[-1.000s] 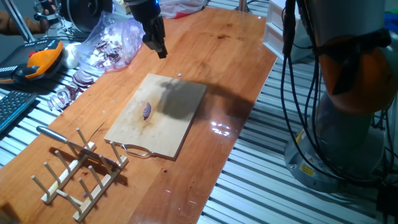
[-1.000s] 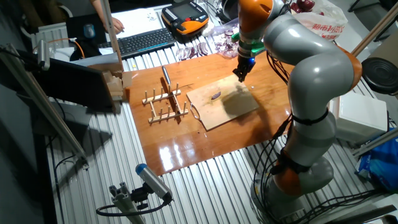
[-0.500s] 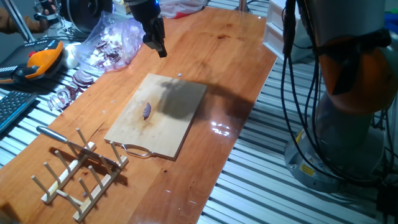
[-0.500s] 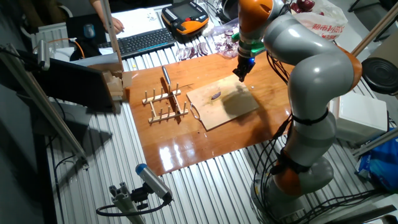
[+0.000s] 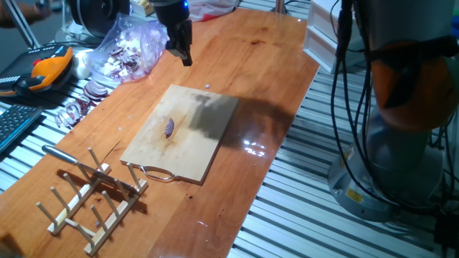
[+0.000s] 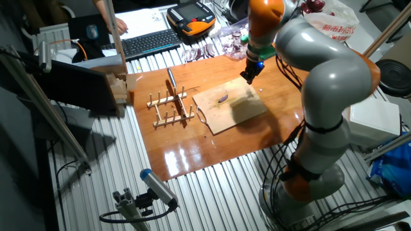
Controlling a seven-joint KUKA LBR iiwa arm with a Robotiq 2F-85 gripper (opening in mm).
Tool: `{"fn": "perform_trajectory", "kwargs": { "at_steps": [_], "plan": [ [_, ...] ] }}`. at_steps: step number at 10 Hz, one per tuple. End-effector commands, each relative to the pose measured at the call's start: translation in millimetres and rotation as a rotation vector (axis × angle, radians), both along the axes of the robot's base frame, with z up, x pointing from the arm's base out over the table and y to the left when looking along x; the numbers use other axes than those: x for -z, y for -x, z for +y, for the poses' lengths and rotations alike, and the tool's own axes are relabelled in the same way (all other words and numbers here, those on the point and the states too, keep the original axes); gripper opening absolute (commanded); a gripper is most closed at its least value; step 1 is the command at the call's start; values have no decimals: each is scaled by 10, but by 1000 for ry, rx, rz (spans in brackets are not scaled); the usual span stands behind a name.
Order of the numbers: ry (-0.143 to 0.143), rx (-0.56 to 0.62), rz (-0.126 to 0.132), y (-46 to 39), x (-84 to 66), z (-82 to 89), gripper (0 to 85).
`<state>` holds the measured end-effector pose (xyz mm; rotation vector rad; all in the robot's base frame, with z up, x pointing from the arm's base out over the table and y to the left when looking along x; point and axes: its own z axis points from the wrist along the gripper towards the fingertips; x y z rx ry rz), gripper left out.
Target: Chop the onions
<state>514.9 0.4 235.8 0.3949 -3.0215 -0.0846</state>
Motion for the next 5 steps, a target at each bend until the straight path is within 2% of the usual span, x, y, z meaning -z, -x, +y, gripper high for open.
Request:
{"fn": "perform_trajectory", "kwargs": {
  "at_steps": [1, 2, 3, 4, 5],
  "plan": [
    [-59, -22, 3, 0, -1, 3, 0],
    [-116, -46, 20, 0, -1, 3, 0],
    [-135, -62, 17, 0, -1, 3, 0],
    [-71, -52, -53, 0, -1, 3, 0],
    [-70, -46, -30, 0, -1, 3, 0]
  ]
}}
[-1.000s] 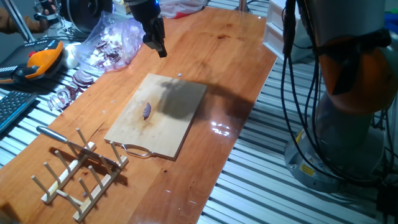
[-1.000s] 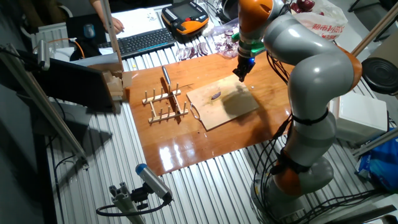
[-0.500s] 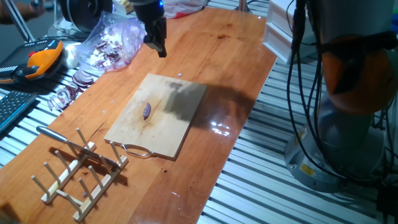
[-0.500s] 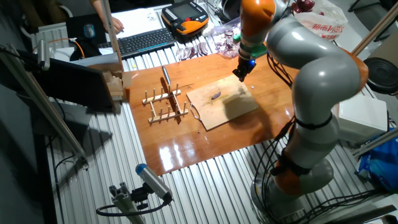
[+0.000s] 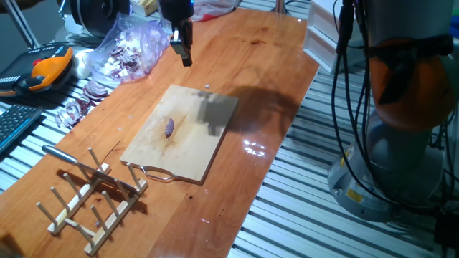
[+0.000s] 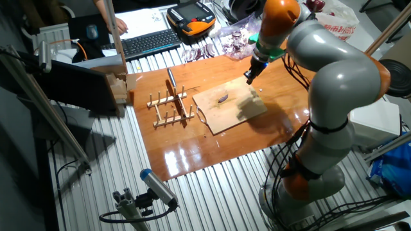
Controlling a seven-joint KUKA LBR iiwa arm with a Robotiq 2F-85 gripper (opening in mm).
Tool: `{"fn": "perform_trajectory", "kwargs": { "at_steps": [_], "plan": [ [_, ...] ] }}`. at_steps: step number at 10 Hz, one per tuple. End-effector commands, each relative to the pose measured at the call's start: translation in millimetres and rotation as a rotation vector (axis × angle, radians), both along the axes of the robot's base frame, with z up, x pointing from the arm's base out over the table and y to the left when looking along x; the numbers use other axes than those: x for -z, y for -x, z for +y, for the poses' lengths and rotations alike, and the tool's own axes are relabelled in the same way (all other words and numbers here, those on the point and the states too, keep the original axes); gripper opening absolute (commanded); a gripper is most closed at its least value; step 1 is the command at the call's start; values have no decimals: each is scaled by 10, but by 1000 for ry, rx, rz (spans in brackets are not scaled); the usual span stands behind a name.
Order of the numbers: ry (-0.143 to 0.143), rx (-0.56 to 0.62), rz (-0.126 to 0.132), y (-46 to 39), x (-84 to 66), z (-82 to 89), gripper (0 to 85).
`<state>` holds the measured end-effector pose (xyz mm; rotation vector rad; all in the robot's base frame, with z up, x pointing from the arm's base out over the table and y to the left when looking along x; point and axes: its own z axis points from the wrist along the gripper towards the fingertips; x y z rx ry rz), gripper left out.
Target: Chop the onions
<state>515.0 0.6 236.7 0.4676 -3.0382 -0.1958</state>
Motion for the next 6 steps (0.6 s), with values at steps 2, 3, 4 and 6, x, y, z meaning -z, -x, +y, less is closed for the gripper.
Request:
{"fn": "perform_trajectory", "kwargs": {
  "at_steps": [2, 3, 4, 6],
  "plan": [
    [-44, 46, -1, -125, 31, 188, 0],
    [-58, 67, -6, -287, 11, 475, 0],
    [-67, 91, 14, -417, -83, 758, 0],
    [-28, 155, 42, -649, -388, 1458, 0]
  ]
}}
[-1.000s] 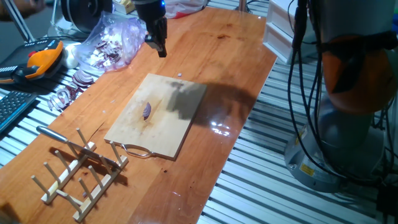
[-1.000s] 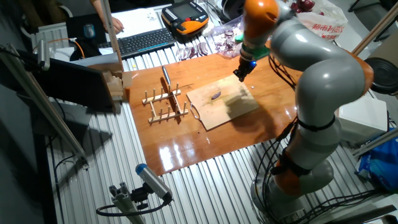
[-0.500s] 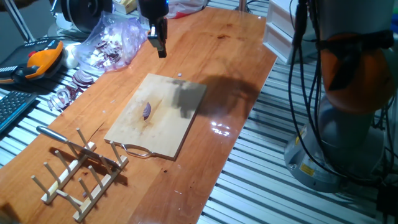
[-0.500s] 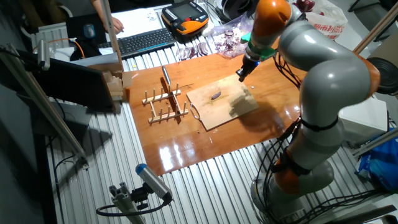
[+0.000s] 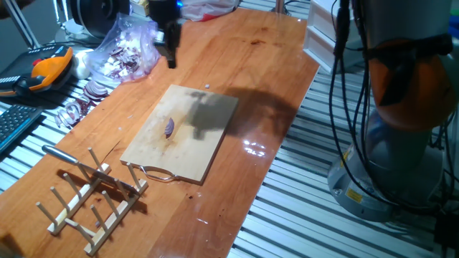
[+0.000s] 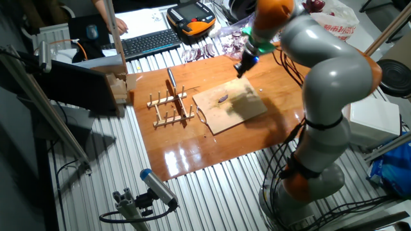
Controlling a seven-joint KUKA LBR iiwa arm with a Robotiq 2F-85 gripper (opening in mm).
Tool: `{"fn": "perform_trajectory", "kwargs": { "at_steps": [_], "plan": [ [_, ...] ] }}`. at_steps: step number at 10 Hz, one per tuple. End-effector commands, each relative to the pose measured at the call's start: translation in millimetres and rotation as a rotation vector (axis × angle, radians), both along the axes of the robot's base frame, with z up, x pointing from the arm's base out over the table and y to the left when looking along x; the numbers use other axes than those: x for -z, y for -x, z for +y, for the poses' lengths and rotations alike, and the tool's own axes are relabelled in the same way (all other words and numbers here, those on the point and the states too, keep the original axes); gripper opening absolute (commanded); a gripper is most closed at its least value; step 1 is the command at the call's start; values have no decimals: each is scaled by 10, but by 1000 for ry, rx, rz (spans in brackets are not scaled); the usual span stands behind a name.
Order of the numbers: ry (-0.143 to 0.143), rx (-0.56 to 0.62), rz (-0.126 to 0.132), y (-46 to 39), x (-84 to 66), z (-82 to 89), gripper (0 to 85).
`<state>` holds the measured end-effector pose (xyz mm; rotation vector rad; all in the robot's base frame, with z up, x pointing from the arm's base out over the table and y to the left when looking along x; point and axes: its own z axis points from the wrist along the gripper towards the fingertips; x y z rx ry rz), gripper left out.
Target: Chop the onions
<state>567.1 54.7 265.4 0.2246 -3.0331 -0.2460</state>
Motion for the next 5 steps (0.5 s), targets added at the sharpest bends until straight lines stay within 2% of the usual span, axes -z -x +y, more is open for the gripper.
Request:
{"fn": "perform_trajectory", "kwargs": {
  "at_steps": [1, 2, 3, 4, 5],
  "plan": [
    [39, 22, 3, -199, -171, 1300, 0],
    [34, 21, -11, -215, -106, 1487, 0],
    [4, 18, -21, -216, 36, 1571, 0],
    [27, 17, -27, -195, 127, 1675, 0],
    [25, 29, -33, -150, 180, 1751, 0]
  ]
}}
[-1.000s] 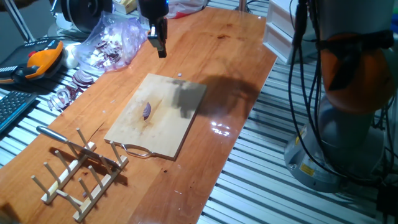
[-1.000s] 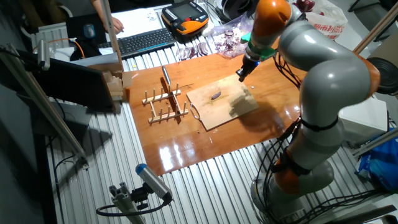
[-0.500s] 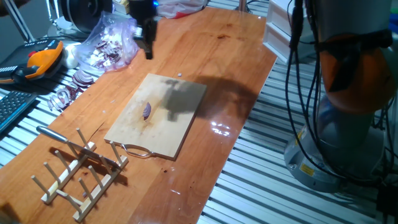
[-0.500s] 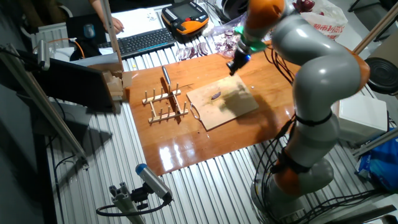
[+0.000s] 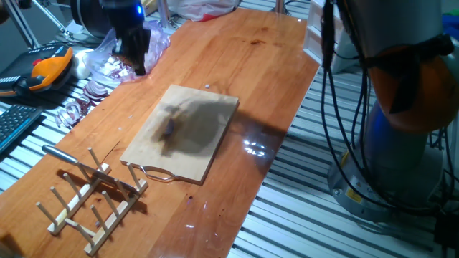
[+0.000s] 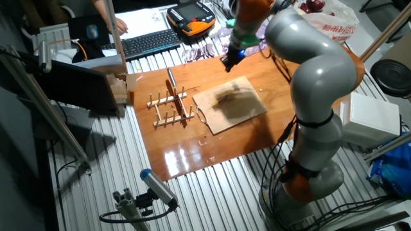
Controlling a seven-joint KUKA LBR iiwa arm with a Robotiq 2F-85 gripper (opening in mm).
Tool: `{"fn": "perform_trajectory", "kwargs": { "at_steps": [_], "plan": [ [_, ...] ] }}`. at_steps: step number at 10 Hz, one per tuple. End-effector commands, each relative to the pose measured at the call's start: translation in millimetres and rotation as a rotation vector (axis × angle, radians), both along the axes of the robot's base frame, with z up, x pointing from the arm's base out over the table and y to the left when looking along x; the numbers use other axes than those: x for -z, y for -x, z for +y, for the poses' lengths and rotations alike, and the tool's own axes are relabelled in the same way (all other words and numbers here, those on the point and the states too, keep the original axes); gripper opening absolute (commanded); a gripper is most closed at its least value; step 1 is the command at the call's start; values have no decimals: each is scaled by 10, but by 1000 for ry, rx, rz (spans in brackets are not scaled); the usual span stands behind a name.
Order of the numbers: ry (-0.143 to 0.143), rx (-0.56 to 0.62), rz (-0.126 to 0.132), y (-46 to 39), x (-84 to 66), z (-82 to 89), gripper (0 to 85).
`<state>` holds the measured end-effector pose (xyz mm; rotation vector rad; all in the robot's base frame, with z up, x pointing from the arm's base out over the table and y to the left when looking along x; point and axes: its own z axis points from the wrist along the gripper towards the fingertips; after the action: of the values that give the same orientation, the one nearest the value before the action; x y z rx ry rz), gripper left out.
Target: Chop the onions
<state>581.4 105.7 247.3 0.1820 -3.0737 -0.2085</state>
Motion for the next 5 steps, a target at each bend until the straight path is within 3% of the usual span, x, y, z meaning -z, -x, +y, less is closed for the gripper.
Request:
{"fn": "perform_trajectory", "kwargs": {
  "at_steps": [1, 5],
  "plan": [
    [-3, 6, -3, 27, 31, 1281, 0],
    [-4, 47, -9, 99, 184, 1399, 0]
  ]
}}
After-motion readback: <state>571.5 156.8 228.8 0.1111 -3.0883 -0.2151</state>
